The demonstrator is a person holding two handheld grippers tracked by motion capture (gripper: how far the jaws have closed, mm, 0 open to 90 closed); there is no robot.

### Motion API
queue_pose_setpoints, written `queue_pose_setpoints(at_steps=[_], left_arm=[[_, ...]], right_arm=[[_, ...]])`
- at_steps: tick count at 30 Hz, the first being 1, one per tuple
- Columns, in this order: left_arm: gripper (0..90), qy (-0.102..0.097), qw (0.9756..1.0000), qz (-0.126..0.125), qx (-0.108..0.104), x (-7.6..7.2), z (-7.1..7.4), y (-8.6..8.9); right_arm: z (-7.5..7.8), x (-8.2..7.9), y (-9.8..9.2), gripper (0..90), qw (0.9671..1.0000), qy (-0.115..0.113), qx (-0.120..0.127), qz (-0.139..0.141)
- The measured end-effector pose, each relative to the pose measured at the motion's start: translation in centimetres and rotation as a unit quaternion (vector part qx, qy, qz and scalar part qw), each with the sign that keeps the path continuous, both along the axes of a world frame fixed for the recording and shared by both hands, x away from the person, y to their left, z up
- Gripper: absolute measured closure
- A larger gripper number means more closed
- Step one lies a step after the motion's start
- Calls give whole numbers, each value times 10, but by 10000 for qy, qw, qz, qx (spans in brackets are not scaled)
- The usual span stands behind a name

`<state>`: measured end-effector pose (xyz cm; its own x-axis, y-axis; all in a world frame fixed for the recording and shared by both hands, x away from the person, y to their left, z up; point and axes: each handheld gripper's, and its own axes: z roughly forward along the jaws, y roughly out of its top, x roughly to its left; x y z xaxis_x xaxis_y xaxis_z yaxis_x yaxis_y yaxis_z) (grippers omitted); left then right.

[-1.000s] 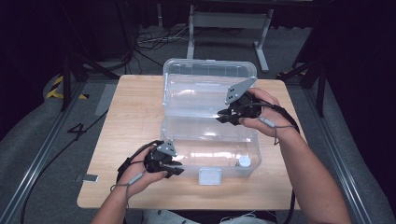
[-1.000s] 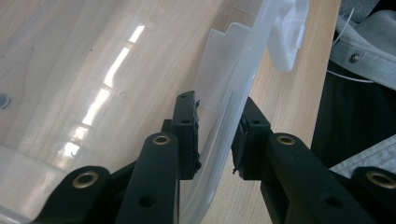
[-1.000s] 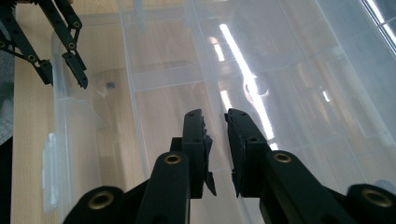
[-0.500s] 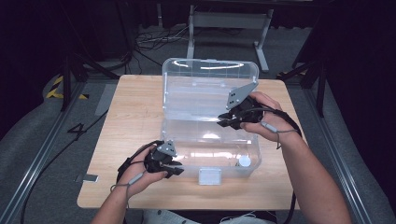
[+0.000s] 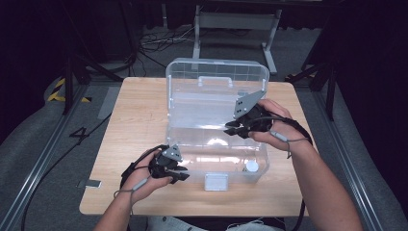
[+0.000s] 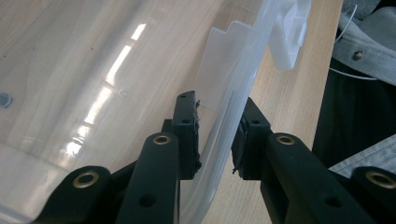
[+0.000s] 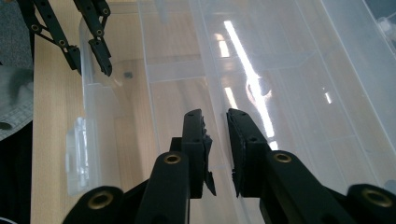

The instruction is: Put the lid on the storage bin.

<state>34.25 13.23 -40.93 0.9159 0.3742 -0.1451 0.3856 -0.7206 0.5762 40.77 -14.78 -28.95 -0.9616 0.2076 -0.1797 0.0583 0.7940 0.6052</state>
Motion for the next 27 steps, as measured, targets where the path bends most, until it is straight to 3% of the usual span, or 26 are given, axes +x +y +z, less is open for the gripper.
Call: queue_pose_setpoints(at_steps=[27], left_arm=[[741,0,10000,4,26,0,0,0]], right_arm=[[-7,-17,-1,765,9999,39,-38,159]])
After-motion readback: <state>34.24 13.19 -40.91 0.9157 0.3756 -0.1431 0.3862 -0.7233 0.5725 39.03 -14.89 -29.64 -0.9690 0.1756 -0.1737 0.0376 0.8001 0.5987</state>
